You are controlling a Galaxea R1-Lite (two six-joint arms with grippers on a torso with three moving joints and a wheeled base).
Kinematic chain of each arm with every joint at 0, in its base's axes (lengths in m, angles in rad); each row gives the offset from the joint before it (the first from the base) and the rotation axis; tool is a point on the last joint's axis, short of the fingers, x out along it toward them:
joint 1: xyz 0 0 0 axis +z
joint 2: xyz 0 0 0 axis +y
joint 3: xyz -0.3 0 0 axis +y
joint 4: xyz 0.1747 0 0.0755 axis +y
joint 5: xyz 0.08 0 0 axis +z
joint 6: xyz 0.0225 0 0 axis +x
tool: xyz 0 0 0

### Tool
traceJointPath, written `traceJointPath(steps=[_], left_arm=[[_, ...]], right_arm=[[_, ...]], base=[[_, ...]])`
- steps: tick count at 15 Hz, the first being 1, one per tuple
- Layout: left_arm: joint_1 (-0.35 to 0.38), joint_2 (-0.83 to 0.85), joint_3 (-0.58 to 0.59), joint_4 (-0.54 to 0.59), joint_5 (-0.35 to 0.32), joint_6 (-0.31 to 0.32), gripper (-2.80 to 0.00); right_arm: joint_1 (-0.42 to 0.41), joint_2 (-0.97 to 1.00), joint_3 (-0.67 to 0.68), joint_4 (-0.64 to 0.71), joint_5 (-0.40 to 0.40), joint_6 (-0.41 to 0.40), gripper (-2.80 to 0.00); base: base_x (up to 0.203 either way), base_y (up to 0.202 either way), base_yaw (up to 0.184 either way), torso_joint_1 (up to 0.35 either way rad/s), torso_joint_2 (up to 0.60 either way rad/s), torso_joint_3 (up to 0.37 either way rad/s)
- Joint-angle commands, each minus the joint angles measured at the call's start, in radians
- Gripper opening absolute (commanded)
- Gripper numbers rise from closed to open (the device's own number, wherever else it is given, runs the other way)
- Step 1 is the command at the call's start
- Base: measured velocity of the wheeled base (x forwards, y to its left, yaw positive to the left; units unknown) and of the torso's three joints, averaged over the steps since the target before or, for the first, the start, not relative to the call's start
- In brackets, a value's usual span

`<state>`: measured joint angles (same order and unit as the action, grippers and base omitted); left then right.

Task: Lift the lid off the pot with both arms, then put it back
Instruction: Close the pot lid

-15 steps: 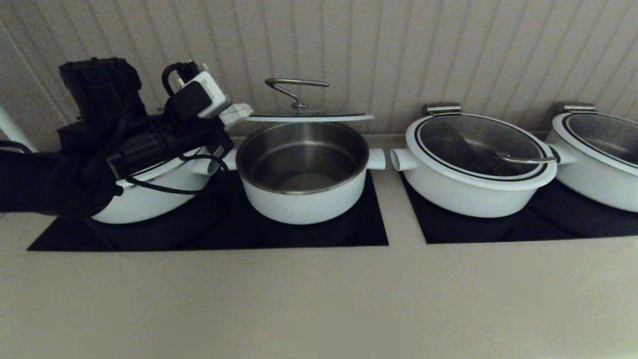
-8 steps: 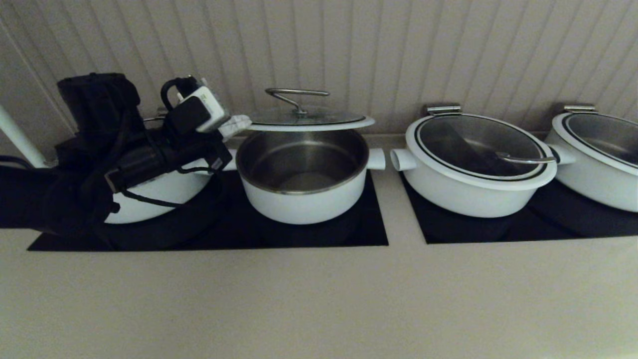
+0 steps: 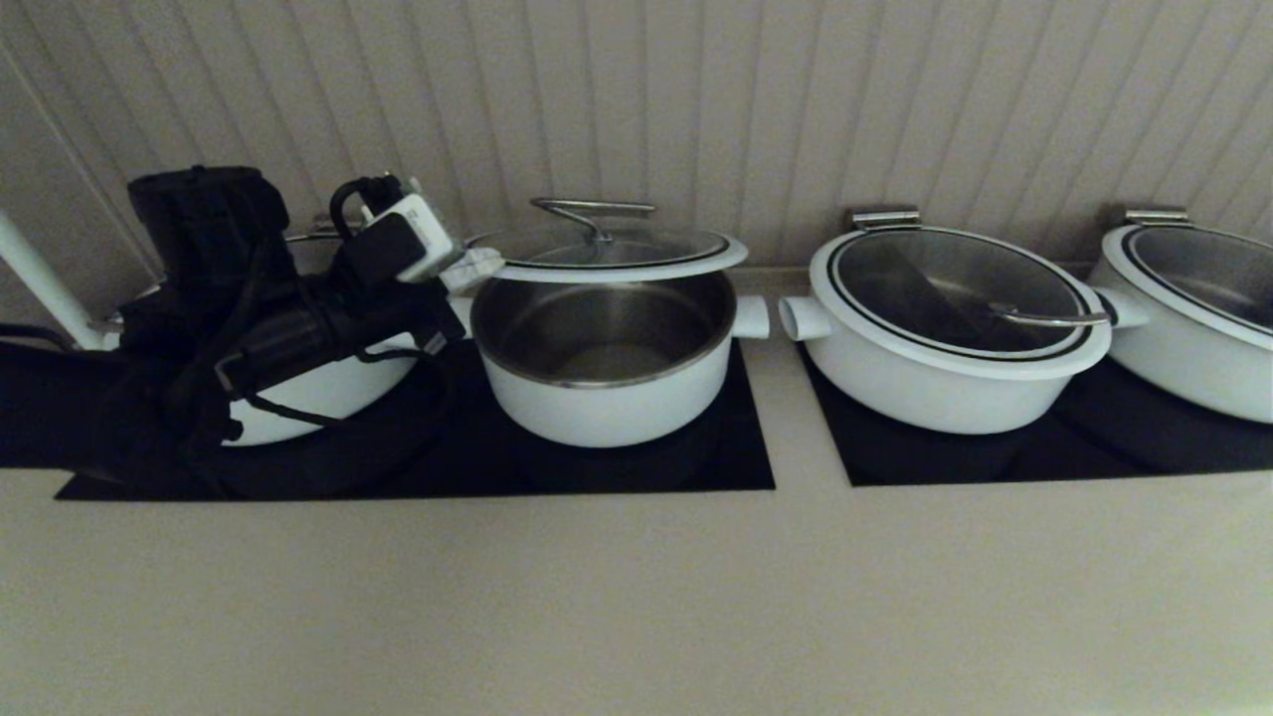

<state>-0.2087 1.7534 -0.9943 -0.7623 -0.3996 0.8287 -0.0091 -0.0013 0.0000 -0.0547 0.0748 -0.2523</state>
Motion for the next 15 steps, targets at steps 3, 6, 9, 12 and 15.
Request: traceJointPath(steps=[3,6,9,12,15], left_arm=[[0.0,0.008,0.022,-0.006,-0.002,0.004,-2.8],[0.0,0.02,0.028,-0.019,-0.002,0.004,-2.8],[0.0,0.048,0.033,-0.085,-0.002,0.003,-2.8],[0.0,0.052,0.059,-0.089,-0.002,0.009,-2.8],[0.0,0.052,0.095,-0.1,-0.002,0.009,-2.8]], right_arm=[[0.0,0.001,0.0,-0.001,0.0,-0.001,-2.8],[0.0,0.001,0.0,-0.001,0.0,-0.002,-2.8],[0.0,0.001,0.0,-0.001,0.001,-0.002,-2.8],[0.0,0.001,0.0,-0.001,0.002,-0.002,-2.8],[0.0,0.001,0.0,-0.001,0.001,-0.001,-2.8]], base=[[0.0,0.0,0.0,0.0,0.0,0.0],[0.0,0.0,0.0,0.0,0.0,0.0],[0.0,0.0,0.0,0.0,0.0,0.0],[0.0,0.0,0.0,0.0,0.0,0.0],[0.0,0.0,0.0,0.0,0.0,0.0]])
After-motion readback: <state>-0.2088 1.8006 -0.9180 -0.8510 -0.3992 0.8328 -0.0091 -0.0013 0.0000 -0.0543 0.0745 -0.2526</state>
